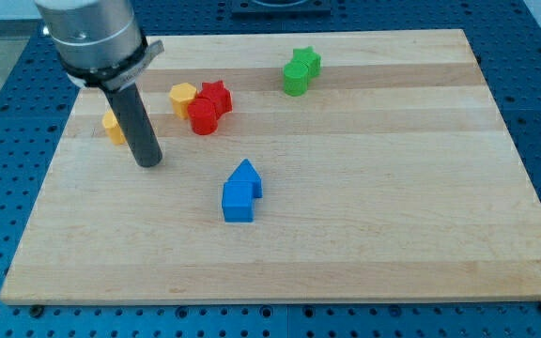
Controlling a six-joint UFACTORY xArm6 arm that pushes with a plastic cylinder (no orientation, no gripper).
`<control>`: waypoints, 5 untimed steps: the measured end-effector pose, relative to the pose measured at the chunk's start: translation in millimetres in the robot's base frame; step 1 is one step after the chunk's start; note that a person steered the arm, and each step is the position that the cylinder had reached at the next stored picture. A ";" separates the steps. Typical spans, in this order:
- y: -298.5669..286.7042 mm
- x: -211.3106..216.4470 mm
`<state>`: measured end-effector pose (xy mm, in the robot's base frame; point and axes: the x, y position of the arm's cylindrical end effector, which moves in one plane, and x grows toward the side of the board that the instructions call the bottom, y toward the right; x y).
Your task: Nudge red circle along with red star down a bit
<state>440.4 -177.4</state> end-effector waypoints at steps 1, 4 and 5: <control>-29.2 3.0; -98.7 -39.3; -81.2 -84.9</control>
<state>355.6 -258.6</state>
